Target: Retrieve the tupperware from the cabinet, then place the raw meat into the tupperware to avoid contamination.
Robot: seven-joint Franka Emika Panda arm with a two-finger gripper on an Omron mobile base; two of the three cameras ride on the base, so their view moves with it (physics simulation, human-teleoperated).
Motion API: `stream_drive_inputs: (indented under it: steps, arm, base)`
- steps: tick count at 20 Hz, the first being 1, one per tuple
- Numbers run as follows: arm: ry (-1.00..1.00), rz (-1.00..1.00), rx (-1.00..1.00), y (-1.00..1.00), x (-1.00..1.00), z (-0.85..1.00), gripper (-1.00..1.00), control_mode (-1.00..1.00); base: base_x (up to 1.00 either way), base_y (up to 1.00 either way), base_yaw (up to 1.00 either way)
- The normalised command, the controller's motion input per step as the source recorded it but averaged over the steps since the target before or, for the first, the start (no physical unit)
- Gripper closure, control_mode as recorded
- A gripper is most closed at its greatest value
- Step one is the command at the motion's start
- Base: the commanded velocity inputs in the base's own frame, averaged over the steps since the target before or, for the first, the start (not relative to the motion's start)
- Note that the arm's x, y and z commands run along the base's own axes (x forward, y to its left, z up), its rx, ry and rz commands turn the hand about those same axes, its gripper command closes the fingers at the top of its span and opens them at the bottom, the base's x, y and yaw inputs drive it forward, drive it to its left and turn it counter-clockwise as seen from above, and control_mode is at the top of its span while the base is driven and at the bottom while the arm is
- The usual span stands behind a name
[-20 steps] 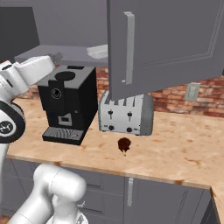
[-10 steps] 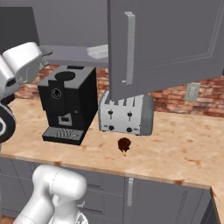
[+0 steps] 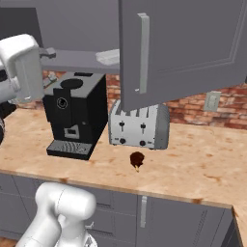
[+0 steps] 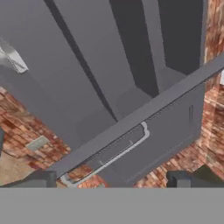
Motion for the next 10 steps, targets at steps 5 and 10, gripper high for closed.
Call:
stream_drive_inputs:
  steps: [5, 10]
  arm:
    - [0.16, -0.17, -0.19, 0.05, 0.05, -0.21, -1.00, -1.00]
    - [0.10, -0.16, -0.18, 0.00, 0.21, -0.26, -1.00, -1.00]
  base:
    - [0.00, 0.00, 0.00]
    - [0.00, 0.00, 0.00]
